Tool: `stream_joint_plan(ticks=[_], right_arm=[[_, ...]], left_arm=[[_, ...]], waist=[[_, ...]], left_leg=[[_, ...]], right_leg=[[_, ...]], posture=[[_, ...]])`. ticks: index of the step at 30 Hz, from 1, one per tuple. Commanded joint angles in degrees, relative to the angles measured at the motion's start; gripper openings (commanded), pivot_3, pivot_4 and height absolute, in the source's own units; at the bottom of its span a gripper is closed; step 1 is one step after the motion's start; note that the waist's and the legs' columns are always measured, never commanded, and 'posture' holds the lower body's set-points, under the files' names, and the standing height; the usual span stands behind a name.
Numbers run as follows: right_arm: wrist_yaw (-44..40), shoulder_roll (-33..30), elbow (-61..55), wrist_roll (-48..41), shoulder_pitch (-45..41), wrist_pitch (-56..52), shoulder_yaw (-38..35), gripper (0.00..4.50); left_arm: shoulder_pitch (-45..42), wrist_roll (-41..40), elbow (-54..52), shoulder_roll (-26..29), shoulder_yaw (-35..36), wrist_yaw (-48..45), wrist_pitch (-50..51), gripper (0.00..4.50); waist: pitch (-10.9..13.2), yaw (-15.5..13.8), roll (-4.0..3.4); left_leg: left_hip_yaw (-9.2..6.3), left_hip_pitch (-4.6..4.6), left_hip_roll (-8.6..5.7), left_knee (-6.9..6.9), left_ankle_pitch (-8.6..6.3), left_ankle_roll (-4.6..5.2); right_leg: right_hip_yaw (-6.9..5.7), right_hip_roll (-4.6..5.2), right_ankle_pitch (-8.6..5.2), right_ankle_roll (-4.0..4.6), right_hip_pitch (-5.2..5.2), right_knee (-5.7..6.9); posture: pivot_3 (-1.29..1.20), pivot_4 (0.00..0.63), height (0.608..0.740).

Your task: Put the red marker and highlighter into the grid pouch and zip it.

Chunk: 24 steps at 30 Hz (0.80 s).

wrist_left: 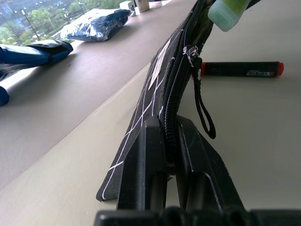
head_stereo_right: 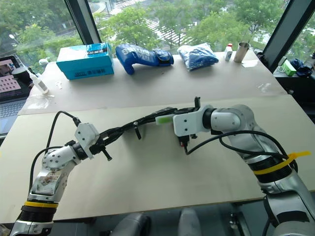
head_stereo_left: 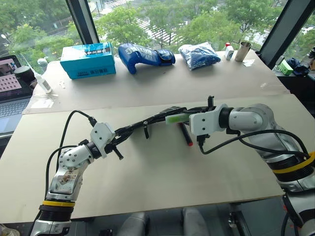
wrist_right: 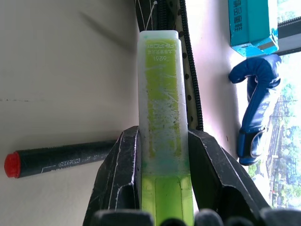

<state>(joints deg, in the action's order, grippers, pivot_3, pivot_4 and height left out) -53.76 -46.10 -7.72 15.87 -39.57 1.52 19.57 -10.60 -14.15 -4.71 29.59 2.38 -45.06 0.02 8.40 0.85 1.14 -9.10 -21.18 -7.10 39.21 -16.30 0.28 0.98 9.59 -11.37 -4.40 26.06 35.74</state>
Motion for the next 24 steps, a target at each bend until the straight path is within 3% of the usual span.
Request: stream_joint_plan(ticks=[1, 8, 15, 24], right_arm=[[1.1, 0.1, 1.2, 2.1, -1.7, 1.8, -1.4, 1.03], [0.2, 1.0, 3.2, 2.3, -3.6, 2.3, -2.2, 1.03], [-6.0, -0.2, -0.1, -5.0, -3.0, -2.4, -5.0, 1.03], [-5.5, -0.8, 0.9, -1.7, -2.3, -1.2, -3.9, 1.03]], left_arm=[[-0.5, -0.9, -2.0, 0.0, 0.8, 0.4, -0.5, 0.00], [0.4, 0.7, -1.9, 0.7, 0.0, -0.3, -1.7, 0.00], [1.3, 1.6, -1.9, 1.0, -0.2, -0.6, -2.5, 0.00], [0.6, 0.8, -2.2, 0.3, 0.0, -0.1, -1.8, 0.00]], waist=[[0.0, 0.0, 0.00], [0.0, 0.0, 0.00], [0.0, -0.1, 0.00], [0.0, -0.1, 0.00]], left_leg=[[0.01, 0.00, 0.00, 0.00, 0.00, 0.00], [0.02, 0.00, 0.00, 0.00, 0.00, 0.00], [-0.01, -0.01, -0.01, 0.00, 0.00, 0.00], [0.01, 0.00, 0.00, 0.00, 0.00, 0.00]], right_leg=[[0.00, 0.00, 0.00, 0.00, 0.00, 0.01], [0.01, 0.00, 0.01, 0.01, 0.00, 0.00], [0.01, 0.01, 0.01, 0.01, 0.00, -0.02], [0.01, 0.00, 0.01, 0.01, 0.01, 0.00]], posture=[[0.00, 0.150, 0.740], [0.00, 0.150, 0.740], [0.00, 0.150, 0.740], [0.00, 0.150, 0.740]])
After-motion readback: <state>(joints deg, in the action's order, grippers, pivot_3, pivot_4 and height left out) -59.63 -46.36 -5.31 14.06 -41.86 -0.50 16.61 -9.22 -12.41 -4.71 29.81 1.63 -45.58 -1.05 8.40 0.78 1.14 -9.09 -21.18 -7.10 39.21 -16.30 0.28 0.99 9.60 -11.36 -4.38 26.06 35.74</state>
